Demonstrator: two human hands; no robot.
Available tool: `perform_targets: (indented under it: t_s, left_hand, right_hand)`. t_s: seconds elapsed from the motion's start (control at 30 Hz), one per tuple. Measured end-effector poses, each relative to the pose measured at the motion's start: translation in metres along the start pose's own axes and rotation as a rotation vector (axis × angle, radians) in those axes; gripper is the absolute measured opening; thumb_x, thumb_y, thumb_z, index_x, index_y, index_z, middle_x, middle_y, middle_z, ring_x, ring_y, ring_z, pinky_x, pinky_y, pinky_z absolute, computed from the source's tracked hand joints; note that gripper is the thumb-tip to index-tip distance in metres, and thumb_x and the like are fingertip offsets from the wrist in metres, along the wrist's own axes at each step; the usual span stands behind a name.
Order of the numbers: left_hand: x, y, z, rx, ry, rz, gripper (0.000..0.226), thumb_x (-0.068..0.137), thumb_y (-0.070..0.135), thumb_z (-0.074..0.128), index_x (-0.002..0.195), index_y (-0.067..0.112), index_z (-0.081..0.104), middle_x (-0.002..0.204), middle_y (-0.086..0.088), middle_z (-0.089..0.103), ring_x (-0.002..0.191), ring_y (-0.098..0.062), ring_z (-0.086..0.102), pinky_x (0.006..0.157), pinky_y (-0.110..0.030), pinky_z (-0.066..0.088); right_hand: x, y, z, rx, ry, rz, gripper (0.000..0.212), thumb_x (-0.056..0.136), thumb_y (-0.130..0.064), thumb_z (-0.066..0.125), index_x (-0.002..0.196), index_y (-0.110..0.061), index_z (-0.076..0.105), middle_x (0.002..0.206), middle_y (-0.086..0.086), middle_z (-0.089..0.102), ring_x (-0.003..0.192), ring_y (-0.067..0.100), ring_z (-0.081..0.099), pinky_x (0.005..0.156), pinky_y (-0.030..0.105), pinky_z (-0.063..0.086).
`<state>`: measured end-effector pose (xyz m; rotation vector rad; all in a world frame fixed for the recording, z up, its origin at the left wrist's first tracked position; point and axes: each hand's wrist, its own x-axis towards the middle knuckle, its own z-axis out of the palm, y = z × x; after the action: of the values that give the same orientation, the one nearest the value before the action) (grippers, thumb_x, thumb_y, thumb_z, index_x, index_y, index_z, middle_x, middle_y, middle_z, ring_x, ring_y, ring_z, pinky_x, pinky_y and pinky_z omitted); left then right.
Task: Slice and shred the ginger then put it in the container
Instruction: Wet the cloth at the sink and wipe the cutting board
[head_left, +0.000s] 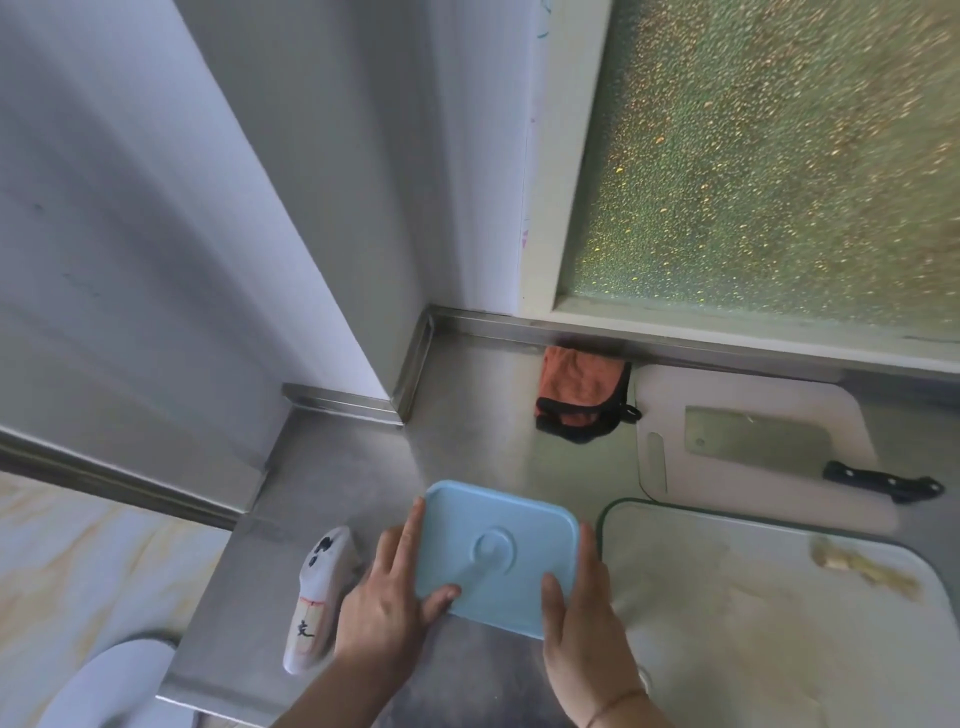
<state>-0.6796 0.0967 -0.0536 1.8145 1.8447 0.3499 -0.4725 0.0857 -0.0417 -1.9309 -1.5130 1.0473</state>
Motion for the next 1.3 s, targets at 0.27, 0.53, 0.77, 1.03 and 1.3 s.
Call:
perform_targets:
  t_s: [0.27, 0.53, 0.77, 1.03, 1.3]
  left_hand:
    - [0.009, 0.008, -0.006, 0.319, 0.203, 0.451, 0.087, 0.073, 0.079, 0.05, 0.141, 0.025, 0.045, 0.134, -0.004, 0.047, 0.114, -0.029, 0.047, 0.094, -0.044, 0.047]
    - [0.072, 0.036, -0.005, 0.206, 0.138, 0.275, 0.064, 0.082, 0.065, 0.049, 0.133, 0.025, 0.056, 0.141, -0.006, 0.055, 0.134, -0.032, 0.042, 0.082, -0.052, 0.059]
    - [0.125, 0.057, -0.002, 0.148, 0.105, 0.09, 0.067, 0.09, 0.042, 0.07, 0.149, 0.021, 0.047, 0.162, -0.004, 0.033, 0.155, -0.03, 0.013, 0.12, -0.049, 0.026]
    - [0.125, 0.084, -0.001, 0.177, 0.14, 0.071, 0.065, 0.093, 0.028, 0.071, 0.151, 0.016, 0.043, 0.162, -0.009, 0.029, 0.154, -0.036, 0.01, 0.12, -0.056, 0.015]
    - [0.079, 0.124, 0.044, 0.117, 0.228, 0.431, 0.053, 0.088, 0.033, 0.054, 0.138, 0.014, 0.052, 0.153, -0.013, 0.038, 0.14, -0.042, 0.03, 0.111, -0.061, 0.032]
  right_hand:
    - [-0.002, 0.012, -0.019, -0.343, 0.127, -0.32, 0.089, 0.074, -0.082, 0.04, 0.142, -0.024, 0.033, 0.126, 0.0, 0.059, 0.097, 0.018, 0.066, 0.065, 0.027, 0.057]
    - [0.071, -0.006, -0.027, -0.577, 0.117, -0.265, 0.07, 0.085, -0.075, 0.031, 0.133, -0.026, 0.044, 0.117, -0.003, 0.062, 0.101, 0.023, 0.06, 0.078, 0.038, 0.053]
    - [0.123, -0.04, -0.031, -0.565, 0.027, -0.033, 0.065, 0.092, -0.062, 0.039, 0.147, -0.038, 0.013, 0.117, 0.004, 0.062, 0.114, 0.027, 0.048, 0.091, 0.044, 0.038]
    - [0.128, -0.038, -0.035, -0.537, -0.018, -0.057, 0.07, 0.094, -0.06, 0.036, 0.148, -0.036, -0.001, 0.112, 0.009, 0.062, 0.111, 0.031, 0.048, 0.091, 0.046, 0.036]
    - [0.09, -0.001, -0.084, -0.398, 0.113, -0.172, 0.07, 0.093, -0.057, 0.041, 0.149, -0.026, 0.014, 0.108, 0.004, 0.062, 0.105, 0.025, 0.054, 0.087, 0.039, 0.046]
